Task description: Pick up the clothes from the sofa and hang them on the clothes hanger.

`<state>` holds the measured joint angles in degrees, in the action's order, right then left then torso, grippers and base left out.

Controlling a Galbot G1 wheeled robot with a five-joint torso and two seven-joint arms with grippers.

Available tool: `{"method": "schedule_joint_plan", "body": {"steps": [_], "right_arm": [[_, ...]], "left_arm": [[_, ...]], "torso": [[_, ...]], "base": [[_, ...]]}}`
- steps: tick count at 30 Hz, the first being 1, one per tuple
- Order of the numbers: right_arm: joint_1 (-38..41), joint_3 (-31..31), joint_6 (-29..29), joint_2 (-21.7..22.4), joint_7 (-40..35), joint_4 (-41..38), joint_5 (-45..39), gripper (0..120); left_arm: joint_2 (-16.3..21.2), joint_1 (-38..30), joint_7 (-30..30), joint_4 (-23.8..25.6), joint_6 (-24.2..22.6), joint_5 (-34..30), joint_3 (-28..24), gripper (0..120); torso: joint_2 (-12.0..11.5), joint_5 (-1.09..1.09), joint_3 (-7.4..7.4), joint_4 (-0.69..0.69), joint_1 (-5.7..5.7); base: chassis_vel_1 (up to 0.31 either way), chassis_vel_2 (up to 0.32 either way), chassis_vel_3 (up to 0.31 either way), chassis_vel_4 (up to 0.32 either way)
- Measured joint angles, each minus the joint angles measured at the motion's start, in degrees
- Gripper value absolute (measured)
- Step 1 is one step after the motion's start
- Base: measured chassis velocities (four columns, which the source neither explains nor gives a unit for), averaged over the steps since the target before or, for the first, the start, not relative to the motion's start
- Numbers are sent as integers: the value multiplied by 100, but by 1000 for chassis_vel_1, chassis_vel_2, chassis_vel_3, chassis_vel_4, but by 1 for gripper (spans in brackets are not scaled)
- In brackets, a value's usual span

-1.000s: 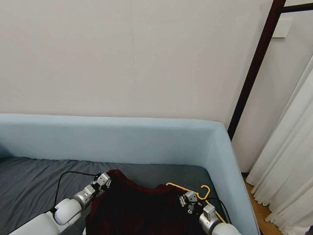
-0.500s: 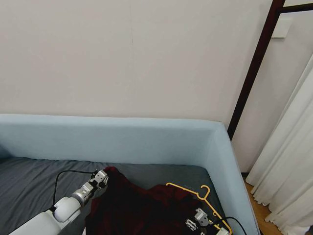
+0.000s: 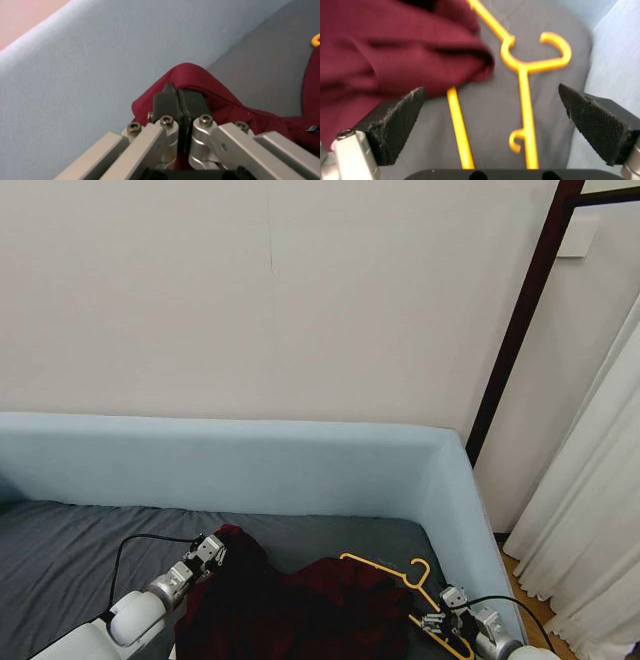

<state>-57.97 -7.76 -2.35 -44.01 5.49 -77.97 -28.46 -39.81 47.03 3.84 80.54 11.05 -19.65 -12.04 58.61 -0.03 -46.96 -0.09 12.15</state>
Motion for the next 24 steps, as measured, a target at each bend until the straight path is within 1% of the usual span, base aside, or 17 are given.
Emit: {"method": "schedule_joint_plan", "body": {"steps": [1, 3, 6, 7, 10, 13, 15, 18, 19, 21, 23, 24], "right_arm": [[0, 0, 0, 0, 0, 0, 0, 100], [69, 63, -12, -165, 130, 262, -156, 100], [275, 133, -62, -358, 296, 571, -517, 100], [275, 133, -62, -358, 296, 571, -517, 100], [544, 80, -98, -484, 466, 905, -786, 100], [681, 6, -104, -520, 632, 1113, -821, 100], [790, -45, -11, -589, 784, 1366, -822, 100], [871, -68, 32, -659, 836, 1583, -820, 100], [903, -68, 48, -695, 849, 1667, -826, 97], [940, -66, 48, -736, 859, 1779, -902, 88], [951, -63, 47, -741, 865, 1808, -924, 87], [962, -56, 47, -743, 887, 1837, -940, 80]], "left_arm": [[0, 0, 0, 0, 0, 0, 0, 0], [1, 70, 1, 23, 11, 12, 40, 0], [14, 147, 2, 29, 35, 36, 61, 0], [14, 147, 2, 29, 35, 36, 61, 0], [19, 148, 1, 26, 43, 60, 11, 0], [15, 108, 2, 34, 43, 63, -48, 0], [15, 56, 5, 38, 44, 55, -109, 0], [13, 25, 8, 36, 45, 52, -172, 0], [11, 16, 10, 36, 48, 52, -196, 0], [16, 14, 14, 53, 53, 50, -216, 0], [24, 14, 14, 62, 54, 50, -220, 0], [37, 13, 15, 70, 56, 36, -223, 0]], "torso": [[0, 0, 0, 0, 0], [0, 1, 0, 0, 0], [0, -2, 0, 3, 0], [0, -2, 0, 3, 0], [0, -1, 0, 4, 0], [0, -3, 0, 3, 0], [0, 0, 0, 1, 0], [-1, -2, 0, 0, 0], [-1, -2, 0, 1, 0], [0, -1, 0, 2, 0], [-1, -2, 0, 2, 0], [-1, -2, 0, 2, 0]], "base": [[0, 0, 0, 0], [0, 0, 0, 0], [0, 0, 0, 0], [0, 0, 0, 0], [0, 0, 0, 0], [0, 0, 0, 0], [0, 0, 0, 0], [0, 0, 0, 0], [0, 0, 0, 0], [0, 0, 0, 0], [0, 0, 0, 0], [0, 0, 0, 0]]}}
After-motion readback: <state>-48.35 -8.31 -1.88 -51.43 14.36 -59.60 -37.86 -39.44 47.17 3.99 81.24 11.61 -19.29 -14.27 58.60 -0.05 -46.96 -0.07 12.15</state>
